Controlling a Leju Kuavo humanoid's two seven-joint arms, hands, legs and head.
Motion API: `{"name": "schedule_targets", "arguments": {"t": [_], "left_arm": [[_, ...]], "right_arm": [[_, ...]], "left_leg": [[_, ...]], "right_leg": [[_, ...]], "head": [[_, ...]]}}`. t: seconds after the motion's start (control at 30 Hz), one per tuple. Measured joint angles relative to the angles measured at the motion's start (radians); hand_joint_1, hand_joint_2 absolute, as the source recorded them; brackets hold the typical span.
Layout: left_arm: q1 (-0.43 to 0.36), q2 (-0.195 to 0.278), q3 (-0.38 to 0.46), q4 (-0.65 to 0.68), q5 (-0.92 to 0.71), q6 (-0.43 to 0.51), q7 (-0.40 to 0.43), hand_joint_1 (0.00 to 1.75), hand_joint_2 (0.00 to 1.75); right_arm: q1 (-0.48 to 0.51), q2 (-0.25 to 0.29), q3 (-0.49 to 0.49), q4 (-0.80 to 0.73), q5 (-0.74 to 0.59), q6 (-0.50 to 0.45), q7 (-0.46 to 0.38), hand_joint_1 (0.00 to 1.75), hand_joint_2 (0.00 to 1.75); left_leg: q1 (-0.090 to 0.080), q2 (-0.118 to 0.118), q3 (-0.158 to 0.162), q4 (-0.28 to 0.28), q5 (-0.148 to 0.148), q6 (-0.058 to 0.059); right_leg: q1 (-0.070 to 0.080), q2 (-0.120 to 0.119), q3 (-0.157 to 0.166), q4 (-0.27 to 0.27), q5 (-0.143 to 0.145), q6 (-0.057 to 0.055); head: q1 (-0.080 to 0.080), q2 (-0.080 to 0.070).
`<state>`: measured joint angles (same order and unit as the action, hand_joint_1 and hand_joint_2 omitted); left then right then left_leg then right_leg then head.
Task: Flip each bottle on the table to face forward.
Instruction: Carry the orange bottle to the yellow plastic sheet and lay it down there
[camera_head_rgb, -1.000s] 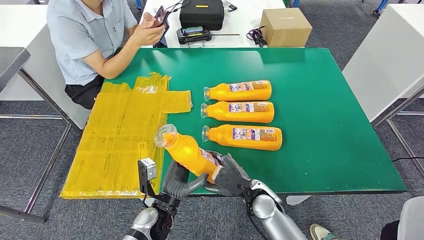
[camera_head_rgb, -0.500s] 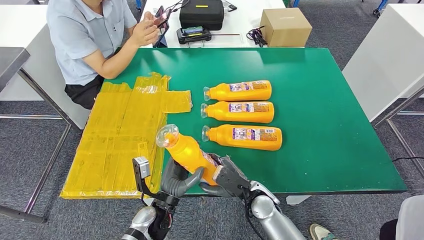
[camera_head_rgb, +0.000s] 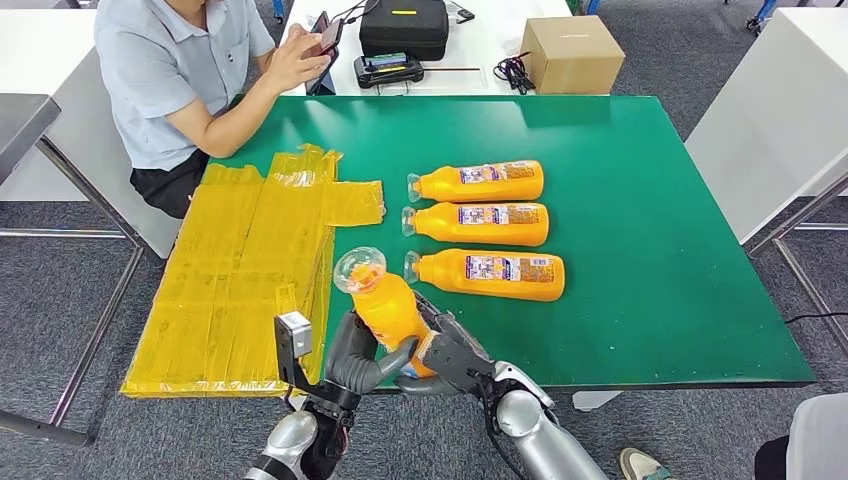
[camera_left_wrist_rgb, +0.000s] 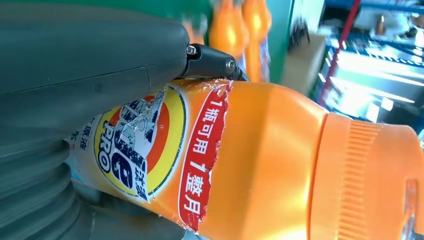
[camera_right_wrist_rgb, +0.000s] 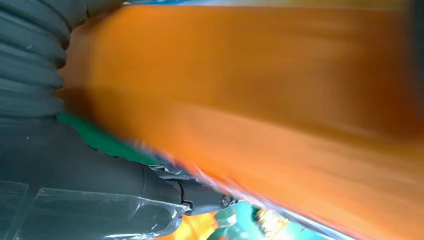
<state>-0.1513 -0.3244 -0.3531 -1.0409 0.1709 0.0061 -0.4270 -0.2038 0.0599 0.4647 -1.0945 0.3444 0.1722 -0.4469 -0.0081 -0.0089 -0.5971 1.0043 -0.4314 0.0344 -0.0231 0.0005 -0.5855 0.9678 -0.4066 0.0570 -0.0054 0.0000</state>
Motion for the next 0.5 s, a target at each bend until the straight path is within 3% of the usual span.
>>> {"name": "schedule_targets", "arguments": {"t": [0.13,0.5], "left_arm": [[0.009,0.003,-0.004,-0.050,-0.150,0.114,0.020,1.75,1.75],[0.035,0.008,0.016,-0.193,-0.234,0.168,0.047,1.75,1.75]], "right_arm": [[0.016,0.001,-0.010,0.000,0.018,-0.023,0.011,0.00,1.75],[0.056,0.019,-0.042,-0.012,0.041,-0.041,0.015,0.00,1.75]], "left_leg": [[0.000,0.000,0.000,0.000,0.000,0.000],[0.000,0.000,-0.001,0.000,0.000,0.000]], "right_leg": [[0.000,0.000,0.000,0.000,0.000,0.000],[0.000,0.000,-0.001,0.000,0.000,0.000]], "head": [[0.000,0.000],[0.000,0.000]]}}
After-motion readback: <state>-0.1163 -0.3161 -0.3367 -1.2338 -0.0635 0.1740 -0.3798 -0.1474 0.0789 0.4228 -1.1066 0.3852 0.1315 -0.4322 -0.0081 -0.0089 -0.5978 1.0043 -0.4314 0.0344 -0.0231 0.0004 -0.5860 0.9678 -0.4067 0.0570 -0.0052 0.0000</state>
